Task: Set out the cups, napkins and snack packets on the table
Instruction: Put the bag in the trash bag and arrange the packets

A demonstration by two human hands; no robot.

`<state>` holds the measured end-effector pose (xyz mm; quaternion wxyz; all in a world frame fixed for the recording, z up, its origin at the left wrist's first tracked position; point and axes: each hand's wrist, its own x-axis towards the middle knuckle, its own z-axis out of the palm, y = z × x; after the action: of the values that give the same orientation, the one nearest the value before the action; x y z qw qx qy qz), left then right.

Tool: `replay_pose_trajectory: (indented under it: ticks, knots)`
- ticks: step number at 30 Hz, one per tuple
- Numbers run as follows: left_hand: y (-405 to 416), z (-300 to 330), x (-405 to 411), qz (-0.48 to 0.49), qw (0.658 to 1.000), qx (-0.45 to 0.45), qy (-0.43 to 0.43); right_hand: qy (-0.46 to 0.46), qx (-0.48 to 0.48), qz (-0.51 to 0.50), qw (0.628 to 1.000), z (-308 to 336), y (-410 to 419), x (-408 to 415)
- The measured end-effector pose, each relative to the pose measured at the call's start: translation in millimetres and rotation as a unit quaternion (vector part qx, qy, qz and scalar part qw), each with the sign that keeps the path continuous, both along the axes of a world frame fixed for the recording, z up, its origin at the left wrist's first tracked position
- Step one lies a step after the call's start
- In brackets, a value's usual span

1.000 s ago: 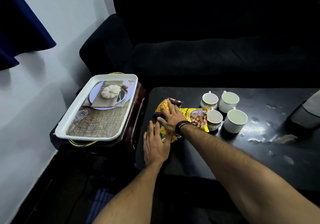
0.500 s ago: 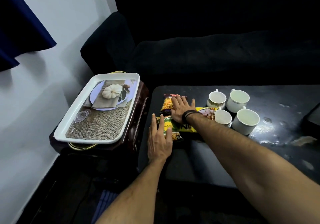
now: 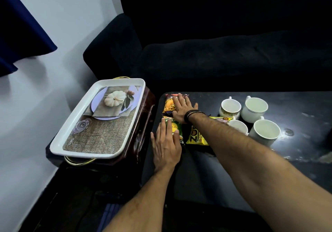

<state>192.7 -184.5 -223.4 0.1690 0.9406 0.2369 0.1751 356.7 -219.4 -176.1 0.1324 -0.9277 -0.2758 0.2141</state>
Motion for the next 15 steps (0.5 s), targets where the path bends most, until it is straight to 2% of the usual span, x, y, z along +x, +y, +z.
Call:
replay_pose_trajectory:
  ticks: [3,7,8,10,12,15]
  knots:
    - [-1.3,2.9,1.0,0.007,1.0,0.0,-0.003,-0.027,0.021,0.009,0.999,2.4,-3.1,-3.7]
    - [1.3,4.3,0.7,0.026,1.0,0.004,0.0,-0.174,0.135,-0.049,0.974,14.8,-27.8,-28.3]
    - [2.3,4.3,0.2,0.031,1.0,-0.001,0.001,-0.215,0.111,-0.051,0.969,18.8,-37.8,-33.6]
    - [1.6,4.7,-2.8,0.038,0.999,-0.011,0.005,-0.238,-0.005,-0.017,0.971,25.9,-61.8,-40.7]
    - [-0.5,5.4,-6.2,0.038,0.999,-0.011,0.014,-0.197,-0.12,0.018,0.973,33.9,-84.4,-41.6]
    - [-5.5,6.8,-15.2,0.043,0.998,-0.024,0.028,-0.165,-0.17,0.059,0.97,42.3,-106.1,-40.9]
